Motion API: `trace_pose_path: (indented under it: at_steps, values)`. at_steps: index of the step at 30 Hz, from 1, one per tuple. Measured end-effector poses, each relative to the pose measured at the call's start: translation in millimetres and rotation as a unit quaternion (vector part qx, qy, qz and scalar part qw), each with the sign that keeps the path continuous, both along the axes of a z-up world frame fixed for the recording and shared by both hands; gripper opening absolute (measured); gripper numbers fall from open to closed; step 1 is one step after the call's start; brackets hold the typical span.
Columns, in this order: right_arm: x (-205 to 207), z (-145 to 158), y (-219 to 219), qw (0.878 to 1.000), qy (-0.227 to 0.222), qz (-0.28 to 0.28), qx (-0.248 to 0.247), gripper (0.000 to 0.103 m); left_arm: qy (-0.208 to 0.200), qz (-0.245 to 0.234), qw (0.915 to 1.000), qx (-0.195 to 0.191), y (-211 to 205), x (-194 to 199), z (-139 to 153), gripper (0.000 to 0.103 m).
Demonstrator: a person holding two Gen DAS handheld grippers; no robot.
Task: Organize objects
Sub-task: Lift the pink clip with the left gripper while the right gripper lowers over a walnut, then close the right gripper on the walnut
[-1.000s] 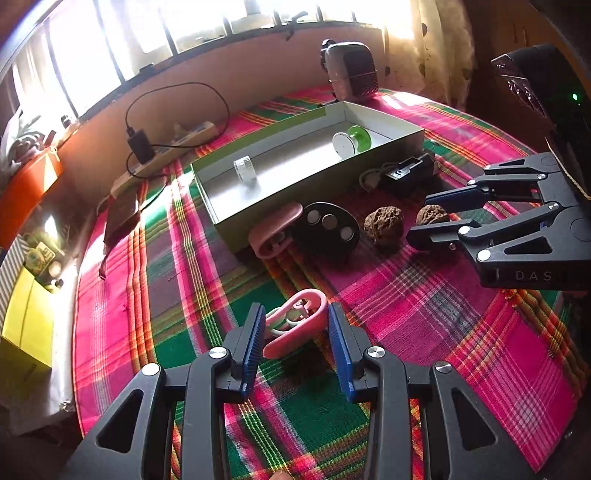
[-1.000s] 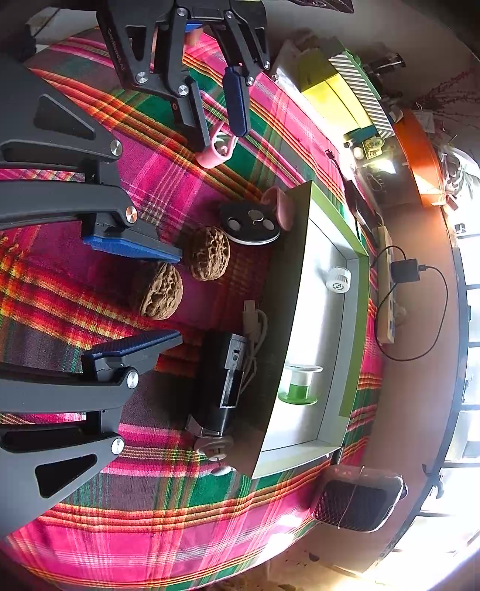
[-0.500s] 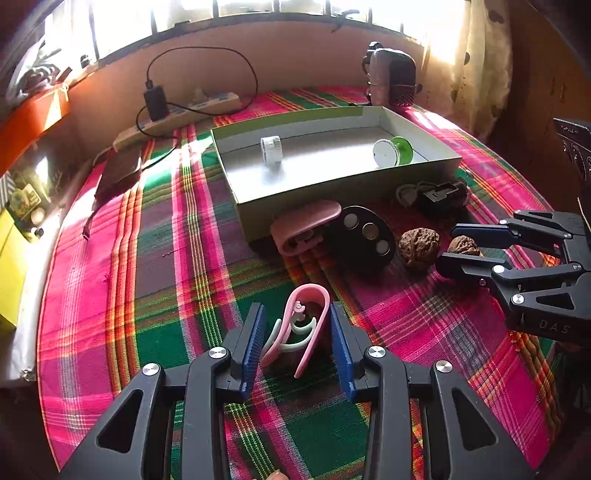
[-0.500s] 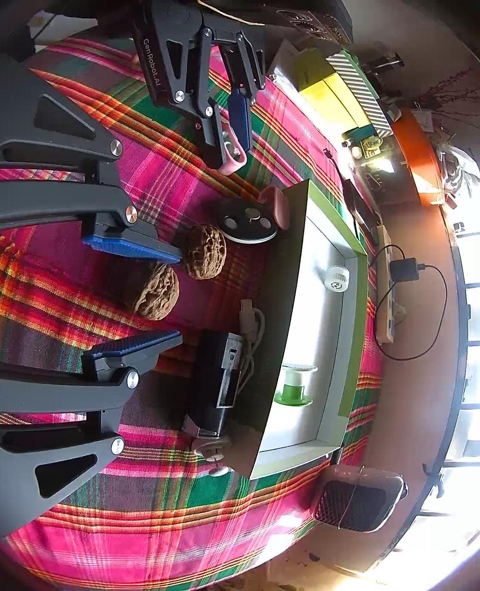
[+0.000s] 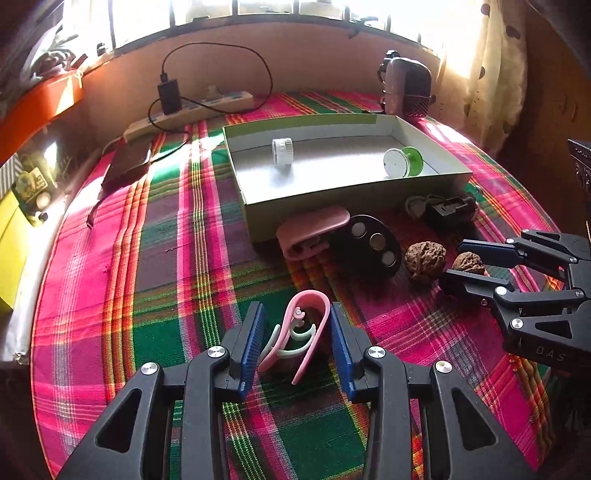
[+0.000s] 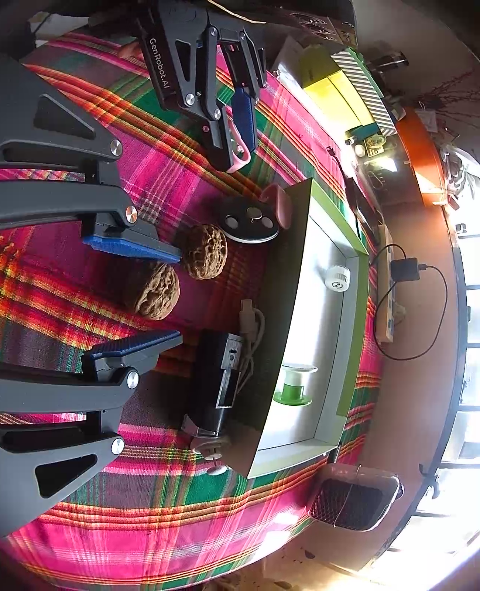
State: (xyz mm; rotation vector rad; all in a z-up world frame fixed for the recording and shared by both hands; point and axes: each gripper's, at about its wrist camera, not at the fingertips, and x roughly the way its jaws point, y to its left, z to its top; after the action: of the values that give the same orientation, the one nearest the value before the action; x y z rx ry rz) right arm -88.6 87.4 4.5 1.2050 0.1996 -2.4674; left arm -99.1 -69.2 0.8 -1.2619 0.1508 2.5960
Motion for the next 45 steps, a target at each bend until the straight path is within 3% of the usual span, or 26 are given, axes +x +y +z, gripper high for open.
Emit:
trace_pose_path:
  at_steps: [13, 19, 45]
  values:
    - [0.1, -0.2, 1.0, 1.0, 0.0, 0.0, 0.0, 0.039, 0.003, 0.009, 1.0, -0.001, 1.5, 1.5, -0.8, 0.033]
    - [-0.4, 0.2, 1.8, 1.0, 0.001, -0.004, 0.001, 0.035, 0.002, 0.01, 0.9999, 0.002, 0.3, 1.3, -0.3, 0.022]
    - [0.6, 2.9, 7.4, 1.0, 0.003, -0.013, -0.008, 0.032, 0.001, 0.021, 0.9998, 0.005, -0.8, 4.7, 0.9, 0.021]
